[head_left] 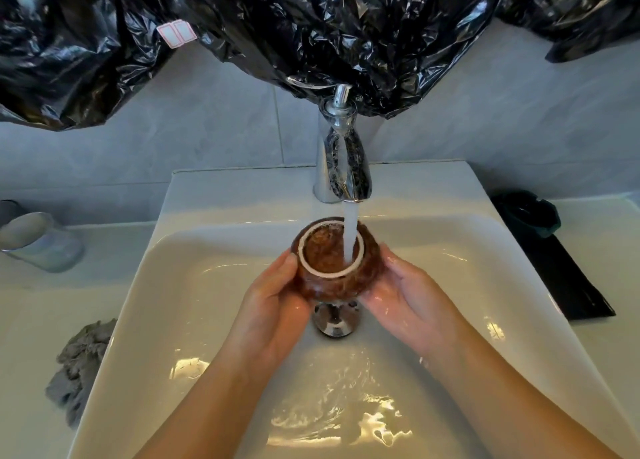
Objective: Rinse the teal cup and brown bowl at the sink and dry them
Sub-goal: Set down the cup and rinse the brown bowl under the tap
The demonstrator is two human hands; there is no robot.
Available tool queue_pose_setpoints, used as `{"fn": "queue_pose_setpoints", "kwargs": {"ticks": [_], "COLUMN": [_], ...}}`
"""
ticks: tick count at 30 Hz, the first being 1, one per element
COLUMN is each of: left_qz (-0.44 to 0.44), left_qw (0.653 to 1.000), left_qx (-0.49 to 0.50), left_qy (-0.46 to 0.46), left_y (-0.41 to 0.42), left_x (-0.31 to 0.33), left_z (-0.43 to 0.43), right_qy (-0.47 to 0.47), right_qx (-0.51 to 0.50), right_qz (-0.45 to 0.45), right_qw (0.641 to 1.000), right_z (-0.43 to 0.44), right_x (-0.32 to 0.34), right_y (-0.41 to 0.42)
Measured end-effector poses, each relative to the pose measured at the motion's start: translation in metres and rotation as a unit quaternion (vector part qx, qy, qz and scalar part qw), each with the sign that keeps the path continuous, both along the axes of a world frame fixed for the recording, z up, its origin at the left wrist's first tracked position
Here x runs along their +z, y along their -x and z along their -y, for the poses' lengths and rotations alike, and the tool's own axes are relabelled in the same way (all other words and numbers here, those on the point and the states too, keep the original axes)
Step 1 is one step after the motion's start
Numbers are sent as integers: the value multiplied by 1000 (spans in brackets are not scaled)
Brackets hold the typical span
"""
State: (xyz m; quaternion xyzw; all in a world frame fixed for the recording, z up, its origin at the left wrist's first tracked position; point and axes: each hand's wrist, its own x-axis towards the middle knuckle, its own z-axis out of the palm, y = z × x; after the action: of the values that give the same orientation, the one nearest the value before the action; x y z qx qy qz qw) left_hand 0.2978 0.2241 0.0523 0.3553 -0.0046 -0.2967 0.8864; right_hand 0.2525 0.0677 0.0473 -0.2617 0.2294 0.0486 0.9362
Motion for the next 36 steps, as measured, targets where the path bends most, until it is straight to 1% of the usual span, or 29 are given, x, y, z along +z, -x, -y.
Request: {"fn": "queue_pose_setpoints", "kwargs": {"ticks": [2, 4, 5, 6, 7, 9, 10, 12, 13, 15, 16, 18, 19, 20, 21, 22, 23, 24, 25, 26, 27, 28, 29, 30, 31, 32, 34, 36], "left_qz": [-3, 0, 9, 39, 92, 216, 277, 391, 451, 555, 590, 616, 618, 619, 619, 617, 611, 591, 552, 493, 407, 295, 180, 89, 34, 2, -56, -95], "left_qw": [1000, 996, 990, 978, 954, 883, 850, 798, 762, 663, 607, 498, 455, 427, 418, 425, 451, 495, 554, 621, 697, 783, 860, 912, 939, 954, 970, 979], "left_qx": [2, -5, -7, -3, 8, 55, 83, 131, 151, 178, 188, 205, 215, 226, 236, 242, 240, 232, 216, 191, 149, 93, 30, -18, -39, -39, -17, -11], "left_qy": [-31, -90, -139, -205, -286, -413, -440, -439, -441, -469, -498, -575, -604, -619, -622, -616, -604, -593, -585, -579, -571, -540, -476, -401, -339, -298, -235, -181], "left_y": [-2, -2, -1, 0, 2, 6, 8, 6, 3, -9, -16, -24, -26, -26, -24, -19, -13, -6, 4, 15, 23, 28, 30, 29, 28, 27, 25, 26], "left_x": [-1, -1, 0, 2, 6, 19, 30, 59, 73, 96, 105, 115, 115, 113, 108, 103, 95, 87, 78, 66, 55, 46, 38, 30, 23, 20, 12, 9], "left_z": [1, -1, -2, -2, -3, -5, -5, -1, 2, 10, 13, 17, 17, 16, 13, 10, 5, 1, -2, -6, -9, -11, -11, -10, -11, -11, -12, -13], "right_qy": [19, 60, 93, 124, 150, 163, 159, 147, 141, 135, 135, 134, 134, 133, 133, 130, 122, 111, 101, 87, 69, 51, 35, 25, 21, 25, 45, 103], "right_qx": [30, 43, 39, 26, 12, -13, -22, -31, -33, -36, -38, -36, -32, -29, -29, -30, -31, -30, -28, -28, -26, -23, -15, -8, -6, -4, -4, 5], "right_qz": [19, 51, 62, 67, 69, 69, 69, 71, 70, 69, 68, 68, 74, 79, 80, 79, 78, 75, 70, 60, 51, 39, 29, 20, 8, -3, -21, -47], "right_qw": [999, 996, 993, 990, 986, 984, 985, 986, 987, 988, 988, 988, 988, 988, 987, 988, 989, 990, 992, 994, 996, 998, 999, 999, 1000, 1000, 999, 994], "right_z": [-4, -9, -11, -13, -14, -14, -14, -12, -12, -12, -13, -16, -18, -19, -19, -19, -18, -17, -16, -16, -15, -15, -16, -18, -19, -20, -22, -22], "right_x": [-1, 3, 5, 7, 7, 6, 6, 9, 11, 11, 10, 10, 11, 12, 12, 13, 13, 12, 11, 11, 12, 11, 11, 11, 9, 7, 4, 1], "right_y": [1, 4, 5, 6, 7, 8, 8, 7, 7, 8, 8, 9, 9, 10, 10, 10, 11, 11, 11, 11, 12, 12, 11, 11, 10, 9, 8, 8]}}
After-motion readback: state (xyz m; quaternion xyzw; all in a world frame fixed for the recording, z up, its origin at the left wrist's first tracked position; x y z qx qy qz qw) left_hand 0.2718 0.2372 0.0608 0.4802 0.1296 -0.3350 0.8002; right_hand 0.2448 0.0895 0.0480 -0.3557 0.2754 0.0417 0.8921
